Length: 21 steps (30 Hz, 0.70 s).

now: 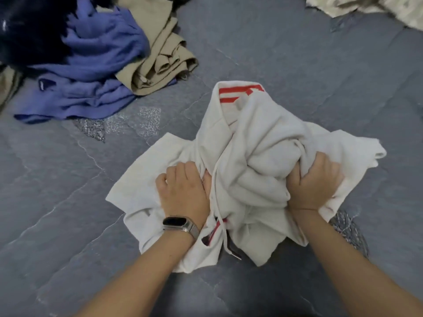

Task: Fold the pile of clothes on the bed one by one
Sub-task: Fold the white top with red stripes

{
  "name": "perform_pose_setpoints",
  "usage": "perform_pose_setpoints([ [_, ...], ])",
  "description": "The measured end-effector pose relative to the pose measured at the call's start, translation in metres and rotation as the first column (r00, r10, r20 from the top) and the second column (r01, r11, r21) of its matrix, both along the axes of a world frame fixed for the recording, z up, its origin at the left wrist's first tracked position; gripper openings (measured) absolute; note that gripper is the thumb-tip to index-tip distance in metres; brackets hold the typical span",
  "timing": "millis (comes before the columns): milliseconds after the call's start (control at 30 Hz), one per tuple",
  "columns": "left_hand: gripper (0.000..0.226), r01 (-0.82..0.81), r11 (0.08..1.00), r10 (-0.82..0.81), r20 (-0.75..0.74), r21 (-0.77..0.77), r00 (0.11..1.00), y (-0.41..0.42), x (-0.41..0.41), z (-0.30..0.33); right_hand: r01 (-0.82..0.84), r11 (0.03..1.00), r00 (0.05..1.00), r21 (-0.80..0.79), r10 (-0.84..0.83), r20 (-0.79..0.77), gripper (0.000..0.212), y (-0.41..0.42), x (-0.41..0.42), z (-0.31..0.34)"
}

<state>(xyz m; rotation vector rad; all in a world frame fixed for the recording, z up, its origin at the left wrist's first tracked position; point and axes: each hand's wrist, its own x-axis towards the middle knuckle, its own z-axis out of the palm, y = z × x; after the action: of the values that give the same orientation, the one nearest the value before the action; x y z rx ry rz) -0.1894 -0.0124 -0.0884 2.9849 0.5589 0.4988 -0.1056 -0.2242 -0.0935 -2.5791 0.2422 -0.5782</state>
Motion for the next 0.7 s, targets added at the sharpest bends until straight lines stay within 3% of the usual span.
perform_pose_setpoints([
  [167, 0.039, 0.021, 0.970, -0.059, -0.149, -0.244, 0.987, 0.009, -0.004, 0.023, -0.119, 0.993, 0.990, 0.019, 0.120, -0.072, 0.037, -0.005, -0.009, 0.010],
  [300, 0.047, -0.081, 0.788, -0.148, -0.316, -0.610, 0.937, 0.024, -0.020, 0.055, -0.372, 0.928, 0.884, 0.001, 0.354, -0.304, 0.034, -0.027, -0.022, 0.040],
  [400, 0.052, -0.102, 0.784, -0.165, -0.365, -0.612, 0.916, 0.029, -0.046, 0.094, -0.397, 0.898, 0.779, 0.189, 0.439, -0.448, 0.031, -0.037, -0.029, 0.098],
  [533, 0.046, -0.117, 0.851, -0.077, -0.344, -0.511, 0.936, 0.020, -0.092, 0.148, -0.461, 0.813, 0.775, 0.355, 0.564, -0.285, 0.024, -0.039, -0.057, 0.194],
  [700, 0.105, -0.026, 0.787, -0.065, -0.124, -0.617, 0.990, -0.010, -0.119, 0.205, -0.589, 0.671, 0.704, 0.451, 0.700, -0.121, 0.012, -0.039, -0.121, 0.302],
])
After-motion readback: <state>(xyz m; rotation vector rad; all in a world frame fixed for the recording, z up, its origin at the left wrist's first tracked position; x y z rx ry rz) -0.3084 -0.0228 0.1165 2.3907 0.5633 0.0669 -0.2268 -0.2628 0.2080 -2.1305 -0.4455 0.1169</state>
